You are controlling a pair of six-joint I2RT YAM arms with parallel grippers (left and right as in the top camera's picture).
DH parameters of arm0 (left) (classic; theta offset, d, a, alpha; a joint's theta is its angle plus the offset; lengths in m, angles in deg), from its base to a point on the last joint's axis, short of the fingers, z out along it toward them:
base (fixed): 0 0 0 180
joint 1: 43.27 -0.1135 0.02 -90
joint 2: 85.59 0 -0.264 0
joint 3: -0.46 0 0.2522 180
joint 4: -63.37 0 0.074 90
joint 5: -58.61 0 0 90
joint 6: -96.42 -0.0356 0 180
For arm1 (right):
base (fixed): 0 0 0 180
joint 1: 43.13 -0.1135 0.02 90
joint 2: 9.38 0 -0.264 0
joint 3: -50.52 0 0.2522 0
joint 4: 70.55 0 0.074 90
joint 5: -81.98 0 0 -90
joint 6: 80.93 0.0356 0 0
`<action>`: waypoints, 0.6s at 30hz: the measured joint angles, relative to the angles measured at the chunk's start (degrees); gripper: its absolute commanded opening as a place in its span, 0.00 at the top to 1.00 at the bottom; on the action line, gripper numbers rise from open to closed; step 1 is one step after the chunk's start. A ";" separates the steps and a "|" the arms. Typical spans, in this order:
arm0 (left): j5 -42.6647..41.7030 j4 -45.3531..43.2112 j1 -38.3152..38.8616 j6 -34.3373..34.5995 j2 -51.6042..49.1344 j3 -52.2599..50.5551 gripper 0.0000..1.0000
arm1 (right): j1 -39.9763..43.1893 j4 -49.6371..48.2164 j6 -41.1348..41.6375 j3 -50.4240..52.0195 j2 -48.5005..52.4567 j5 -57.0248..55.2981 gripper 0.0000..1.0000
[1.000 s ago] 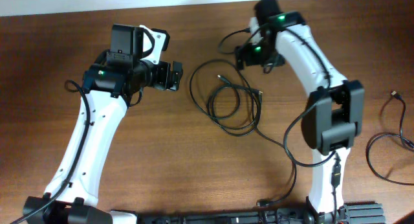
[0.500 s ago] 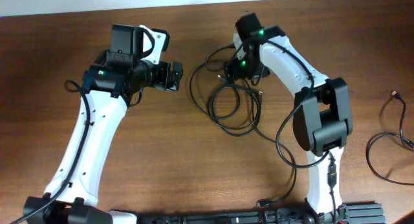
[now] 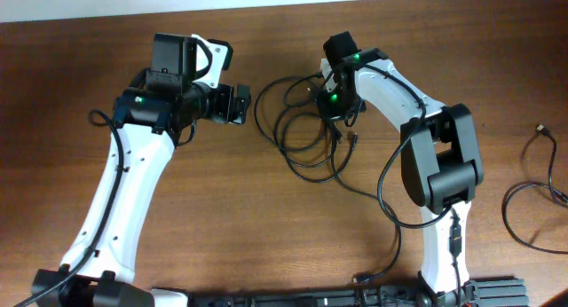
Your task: Untangle cables
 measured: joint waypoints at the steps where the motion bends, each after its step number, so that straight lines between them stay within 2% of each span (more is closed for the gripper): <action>1: 0.00 0.00 0.00 0.00 0.00 0.00 0.01 | 0.00 0.02 -0.02 0.00 0.00 0.00 0.76; 2: 0.00 0.00 0.00 0.00 0.00 0.00 0.01 | 0.00 0.42 0.02 0.00 0.00 0.02 0.39; 3: 0.00 0.00 0.00 0.02 0.00 0.00 0.01 | 0.00 0.90 -0.11 0.00 0.00 0.11 0.15; 5: 0.00 0.00 0.00 0.02 0.00 0.00 0.01 | 0.00 1.31 -0.13 0.00 0.00 1.16 0.12; 12: 0.00 0.00 0.00 0.00 0.00 0.00 0.01 | 0.00 -0.39 -0.72 0.00 -0.50 1.77 0.12; 18: 0.00 -0.02 0.00 0.02 0.00 0.00 0.01 | -3.56 1.01 -6.73 0.00 -5.86 5.86 0.12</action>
